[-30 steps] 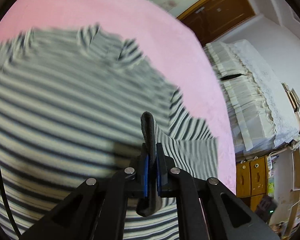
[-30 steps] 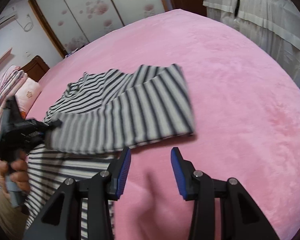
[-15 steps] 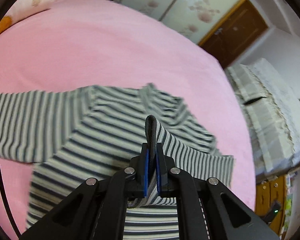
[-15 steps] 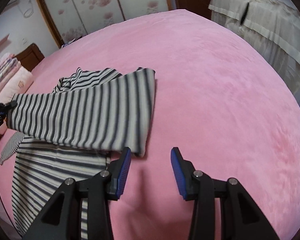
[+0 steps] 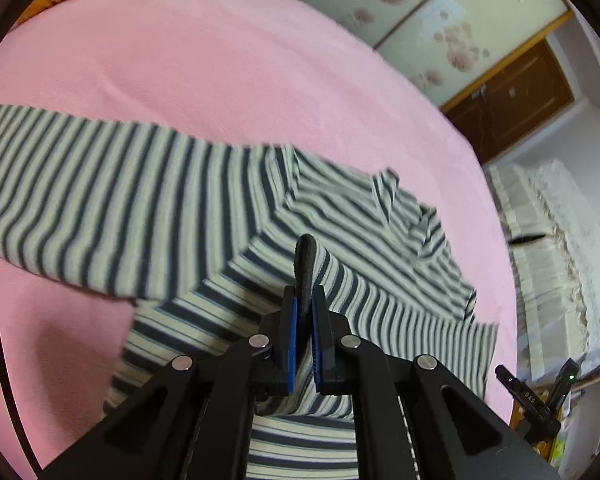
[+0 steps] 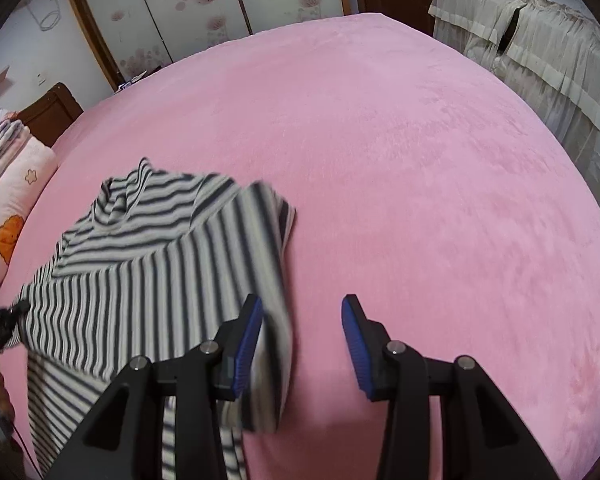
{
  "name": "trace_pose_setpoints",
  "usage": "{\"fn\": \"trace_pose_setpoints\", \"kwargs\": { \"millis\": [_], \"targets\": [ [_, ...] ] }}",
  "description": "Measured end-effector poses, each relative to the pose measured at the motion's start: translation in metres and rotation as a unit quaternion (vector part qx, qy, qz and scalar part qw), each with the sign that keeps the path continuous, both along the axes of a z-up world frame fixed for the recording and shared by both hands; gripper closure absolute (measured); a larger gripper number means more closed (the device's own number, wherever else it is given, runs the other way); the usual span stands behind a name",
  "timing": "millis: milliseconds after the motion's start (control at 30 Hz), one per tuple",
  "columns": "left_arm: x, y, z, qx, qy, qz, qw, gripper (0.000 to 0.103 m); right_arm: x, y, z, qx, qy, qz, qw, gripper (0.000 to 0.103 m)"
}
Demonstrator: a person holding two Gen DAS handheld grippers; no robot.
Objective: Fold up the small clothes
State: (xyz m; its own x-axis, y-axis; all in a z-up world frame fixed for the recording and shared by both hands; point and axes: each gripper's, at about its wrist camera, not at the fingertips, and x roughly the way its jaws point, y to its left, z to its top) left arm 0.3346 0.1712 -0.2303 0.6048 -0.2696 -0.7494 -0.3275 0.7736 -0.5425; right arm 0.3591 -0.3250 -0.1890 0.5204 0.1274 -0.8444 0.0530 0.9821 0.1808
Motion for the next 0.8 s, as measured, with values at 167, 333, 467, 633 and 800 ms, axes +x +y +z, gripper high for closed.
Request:
{"fn": "trace_pose_setpoints", "kwargs": {
  "millis": [167, 333, 467, 633, 800],
  "targets": [
    [-0.003, 0.026, 0.002, 0.011, -0.008, 0.047, 0.9988, 0.099, 0.018, 0.009, -0.002, -0.002, 0.007, 0.005, 1.000, 0.061],
    [-0.001, 0.033, -0.019, -0.003, 0.022, 0.040, 0.9990, 0.099, 0.038, 0.005, -0.004, 0.027, 0.022, -0.009, 0.999, 0.061],
    [0.007, 0.019, -0.026, -0.016, 0.028, -0.014, 0.9994, 0.097, 0.047, -0.003, 0.002, 0.024, 0.021, -0.019, 0.999, 0.061],
    [0.020, 0.002, -0.029, -0.019, 0.044, -0.072, 0.9963, 0.078, 0.041, 0.000, 0.003, 0.007, 0.020, -0.006, 1.000, 0.061],
    [0.031, 0.001, -0.040, -0.006, 0.066, -0.076, 0.9949, 0.068, 0.038, 0.002, -0.008, -0.003, 0.029, -0.002, 1.000, 0.061]
  ]
}}
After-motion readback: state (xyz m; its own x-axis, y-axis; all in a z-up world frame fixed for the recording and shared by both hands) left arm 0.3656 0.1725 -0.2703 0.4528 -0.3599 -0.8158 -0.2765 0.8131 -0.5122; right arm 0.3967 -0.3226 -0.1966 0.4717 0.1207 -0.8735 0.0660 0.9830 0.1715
